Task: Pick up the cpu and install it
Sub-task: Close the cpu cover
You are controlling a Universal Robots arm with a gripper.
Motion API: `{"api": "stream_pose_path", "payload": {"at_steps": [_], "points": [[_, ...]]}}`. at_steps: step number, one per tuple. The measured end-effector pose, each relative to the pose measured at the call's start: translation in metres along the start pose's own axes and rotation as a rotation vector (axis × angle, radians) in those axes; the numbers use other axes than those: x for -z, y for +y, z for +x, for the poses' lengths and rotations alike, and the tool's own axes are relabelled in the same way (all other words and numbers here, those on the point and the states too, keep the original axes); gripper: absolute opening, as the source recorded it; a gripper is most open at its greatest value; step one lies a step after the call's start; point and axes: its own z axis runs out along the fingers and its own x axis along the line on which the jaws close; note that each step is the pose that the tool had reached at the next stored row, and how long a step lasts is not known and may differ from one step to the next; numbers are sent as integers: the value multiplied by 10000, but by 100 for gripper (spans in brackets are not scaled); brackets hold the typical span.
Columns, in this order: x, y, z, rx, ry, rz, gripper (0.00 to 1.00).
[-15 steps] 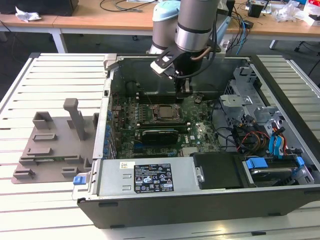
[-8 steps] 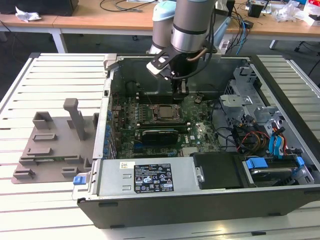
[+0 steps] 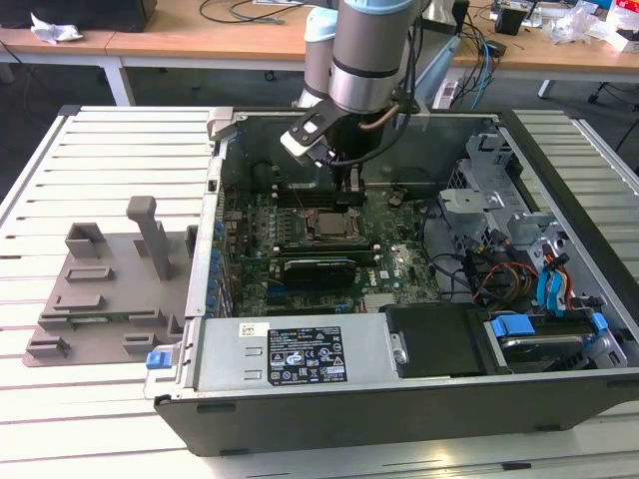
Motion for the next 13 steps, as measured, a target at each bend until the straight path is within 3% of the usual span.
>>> {"api": "stream_pose_path", "payload": {"at_steps": [6,11,13], "points": [[-182,-141,11,0,-1,0,11],[-254,-237,19,-1,-1,0,11],[-260,-245,19,0,-1,0,11]]}}
